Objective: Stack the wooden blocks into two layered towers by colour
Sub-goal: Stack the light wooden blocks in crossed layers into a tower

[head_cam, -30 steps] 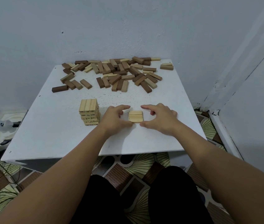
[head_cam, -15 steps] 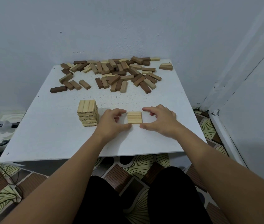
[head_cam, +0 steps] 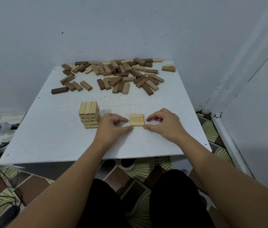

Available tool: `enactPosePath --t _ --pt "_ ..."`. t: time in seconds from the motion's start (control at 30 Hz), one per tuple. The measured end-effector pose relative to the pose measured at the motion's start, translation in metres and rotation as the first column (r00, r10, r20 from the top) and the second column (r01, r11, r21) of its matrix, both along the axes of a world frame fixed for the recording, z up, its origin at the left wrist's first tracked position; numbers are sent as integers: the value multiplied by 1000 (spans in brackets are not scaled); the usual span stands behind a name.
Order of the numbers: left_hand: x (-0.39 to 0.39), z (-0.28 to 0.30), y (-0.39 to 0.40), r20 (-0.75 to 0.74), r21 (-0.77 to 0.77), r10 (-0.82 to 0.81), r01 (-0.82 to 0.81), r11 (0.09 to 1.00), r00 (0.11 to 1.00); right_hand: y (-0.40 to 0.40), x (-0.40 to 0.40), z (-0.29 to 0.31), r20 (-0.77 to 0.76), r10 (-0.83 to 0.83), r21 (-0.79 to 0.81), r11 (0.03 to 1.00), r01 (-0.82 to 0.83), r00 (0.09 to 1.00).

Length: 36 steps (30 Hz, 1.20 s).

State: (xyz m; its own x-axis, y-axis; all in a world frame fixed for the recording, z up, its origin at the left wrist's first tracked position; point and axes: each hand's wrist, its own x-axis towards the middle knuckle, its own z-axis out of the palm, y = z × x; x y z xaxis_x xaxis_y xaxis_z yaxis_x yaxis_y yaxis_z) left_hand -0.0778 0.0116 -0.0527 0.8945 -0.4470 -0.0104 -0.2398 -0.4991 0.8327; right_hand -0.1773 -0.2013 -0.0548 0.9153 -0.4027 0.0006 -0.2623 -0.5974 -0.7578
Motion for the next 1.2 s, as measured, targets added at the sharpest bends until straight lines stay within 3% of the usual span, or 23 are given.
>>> enactPosePath --t 0.4,0.87,1.2 --pt "1 -4 -1 -13 0 14 -14 1000 1000 1 2 0 3 7 72 997 -7 1000" --pt "0 2 -3 -19 8 25 -25 1000 1000 0 3 -4 25 -8 35 999 8 1000" --pt "23 26 -20 -155 194 -123 153 969 980 -8 17 25 -267 145 -64 984 -167 953"
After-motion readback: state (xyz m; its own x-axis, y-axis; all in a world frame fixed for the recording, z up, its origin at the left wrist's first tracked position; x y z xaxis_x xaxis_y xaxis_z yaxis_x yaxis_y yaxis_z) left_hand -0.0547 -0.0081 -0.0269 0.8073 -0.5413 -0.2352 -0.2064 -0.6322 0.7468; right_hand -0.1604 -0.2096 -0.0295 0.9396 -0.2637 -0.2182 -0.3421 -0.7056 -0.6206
